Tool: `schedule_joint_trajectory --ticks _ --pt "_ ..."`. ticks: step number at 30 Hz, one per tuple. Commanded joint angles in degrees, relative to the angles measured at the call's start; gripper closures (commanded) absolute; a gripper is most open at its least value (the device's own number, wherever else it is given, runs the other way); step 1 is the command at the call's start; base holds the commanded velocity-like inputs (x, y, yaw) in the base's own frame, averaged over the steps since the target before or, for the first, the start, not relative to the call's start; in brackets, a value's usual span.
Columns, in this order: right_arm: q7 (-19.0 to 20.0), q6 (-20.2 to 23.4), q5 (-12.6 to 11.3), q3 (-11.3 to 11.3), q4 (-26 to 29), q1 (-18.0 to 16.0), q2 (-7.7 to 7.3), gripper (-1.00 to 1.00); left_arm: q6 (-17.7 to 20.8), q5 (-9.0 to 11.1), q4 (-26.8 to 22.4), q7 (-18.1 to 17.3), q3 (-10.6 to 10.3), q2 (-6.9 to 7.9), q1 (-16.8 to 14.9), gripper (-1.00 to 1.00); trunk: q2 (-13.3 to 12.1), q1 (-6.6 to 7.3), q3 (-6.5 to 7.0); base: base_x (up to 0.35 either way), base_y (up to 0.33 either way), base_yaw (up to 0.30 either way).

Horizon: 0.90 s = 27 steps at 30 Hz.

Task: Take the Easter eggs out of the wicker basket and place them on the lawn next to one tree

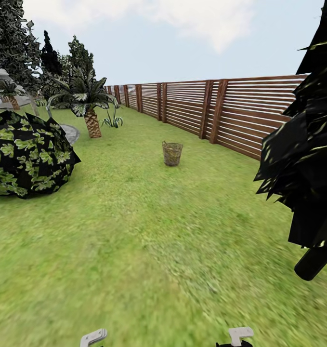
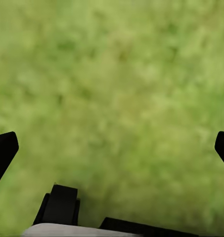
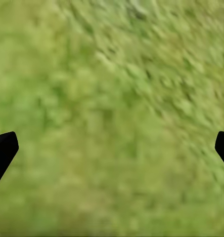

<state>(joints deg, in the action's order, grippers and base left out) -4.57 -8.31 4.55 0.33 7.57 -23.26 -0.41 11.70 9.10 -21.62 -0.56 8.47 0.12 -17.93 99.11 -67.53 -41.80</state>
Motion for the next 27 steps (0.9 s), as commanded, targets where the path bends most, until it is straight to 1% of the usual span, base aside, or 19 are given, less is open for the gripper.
schedule_joint_trajectory --ticks 1,6,11,16,21,25,27 --pt "-0.26 -0.13 0.40 0.02 -0.07 -0.03 -0.01 -1.00 0.38 0.58 0.08 -0.06 0.17 0.01 0.00 -1.00 -0.39 0.23 0.14 0.000 0.000 0.000" --pt "-0.34 0.19 0.23 0.02 -0.86 -0.03 0.00 -1.00 0.42 0.61 1.52 0.04 0.14 -0.06 0.00 -1.00 -2.40 1.33 1.03 0.000 0.000 0.000" --pt "-0.64 0.64 0.23 0.02 -4.17 -0.03 -0.08 -1.00 0.43 0.65 3.84 0.15 0.21 -0.04 0.00 -1.00 -4.40 2.43 1.93 0.000 0.000 0.000" --pt "-0.78 1.43 0.28 0.02 -6.67 -0.03 -0.06 -1.00 0.43 0.67 7.49 0.12 0.30 -0.24 0.00 -1.00 -6.41 3.53 2.83 0.000 0.000 0.000" --pt "-0.71 1.86 0.59 0.08 -7.58 0.14 0.08 -1.00 0.35 0.74 11.66 0.05 0.36 -0.52 0.00 -1.00 -8.41 4.63 3.73 0.000 0.000 0.000" --pt "-0.70 1.97 0.79 0.11 -8.48 0.38 -0.01 -1.00 0.34 0.73 13.70 0.03 4.42 -0.20 0.00 -1.00 -10.02 5.50 4.44 0.000 0.000 0.000" --pt "-0.70 2.03 0.80 0.16 -8.66 0.40 0.01 -1.00 0.34 0.69 14.07 0.03 5.99 -0.09 0.00 -1.00 -10.82 5.94 4.80 0.000 0.000 0.000"
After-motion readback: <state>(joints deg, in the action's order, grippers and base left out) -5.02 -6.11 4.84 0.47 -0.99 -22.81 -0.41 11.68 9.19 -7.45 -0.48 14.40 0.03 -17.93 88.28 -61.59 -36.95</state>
